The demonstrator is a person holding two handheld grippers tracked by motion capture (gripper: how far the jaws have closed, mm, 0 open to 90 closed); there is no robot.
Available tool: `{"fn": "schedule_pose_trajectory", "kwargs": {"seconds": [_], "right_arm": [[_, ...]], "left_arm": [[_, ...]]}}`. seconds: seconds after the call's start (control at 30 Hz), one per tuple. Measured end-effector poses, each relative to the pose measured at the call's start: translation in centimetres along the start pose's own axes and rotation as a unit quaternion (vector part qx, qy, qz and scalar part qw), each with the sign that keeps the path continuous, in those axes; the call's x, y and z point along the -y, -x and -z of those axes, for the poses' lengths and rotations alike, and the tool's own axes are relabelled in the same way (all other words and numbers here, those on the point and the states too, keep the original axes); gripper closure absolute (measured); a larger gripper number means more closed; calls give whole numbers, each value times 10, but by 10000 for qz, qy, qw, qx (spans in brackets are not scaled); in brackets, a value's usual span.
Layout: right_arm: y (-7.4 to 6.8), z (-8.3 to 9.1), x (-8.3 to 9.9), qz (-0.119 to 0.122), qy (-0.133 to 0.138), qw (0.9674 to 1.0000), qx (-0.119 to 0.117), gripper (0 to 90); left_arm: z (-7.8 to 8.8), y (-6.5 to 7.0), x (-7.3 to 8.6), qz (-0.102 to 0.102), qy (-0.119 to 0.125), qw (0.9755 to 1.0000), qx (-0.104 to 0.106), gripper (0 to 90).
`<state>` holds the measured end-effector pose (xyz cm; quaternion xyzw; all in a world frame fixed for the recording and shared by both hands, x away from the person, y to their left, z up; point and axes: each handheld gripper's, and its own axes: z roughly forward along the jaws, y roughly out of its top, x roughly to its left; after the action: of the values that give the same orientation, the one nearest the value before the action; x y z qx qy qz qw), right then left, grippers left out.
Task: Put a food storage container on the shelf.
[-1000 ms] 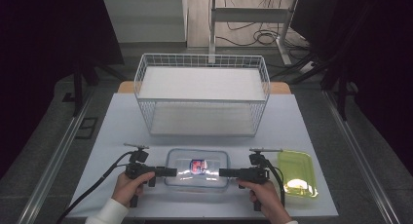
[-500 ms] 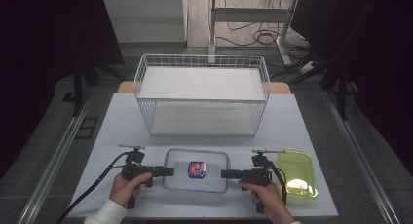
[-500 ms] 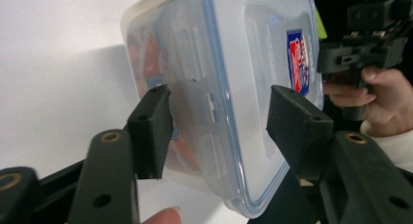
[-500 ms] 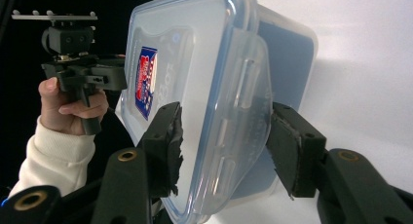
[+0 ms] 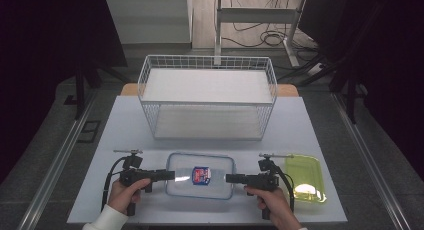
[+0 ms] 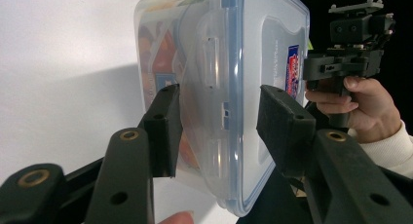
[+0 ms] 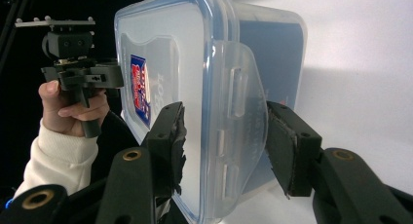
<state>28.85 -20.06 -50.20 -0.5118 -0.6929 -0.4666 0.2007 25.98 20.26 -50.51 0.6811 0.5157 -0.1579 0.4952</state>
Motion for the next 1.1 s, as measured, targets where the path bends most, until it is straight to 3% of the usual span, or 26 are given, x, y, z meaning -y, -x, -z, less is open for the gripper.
{"fn": "schedule_pose_trajectory", "kwargs": {"seconds": [0.43, 1.1], "right_arm": [[-11, 6, -1, 278, 133, 9995, 62, 512], [-37, 24, -9, 839, 389, 9957, 118, 512]], "left_arm": [[6, 13, -1, -131, 143, 9998, -56, 525], [17, 36, -8, -486, 269, 9984, -38, 527]]}}
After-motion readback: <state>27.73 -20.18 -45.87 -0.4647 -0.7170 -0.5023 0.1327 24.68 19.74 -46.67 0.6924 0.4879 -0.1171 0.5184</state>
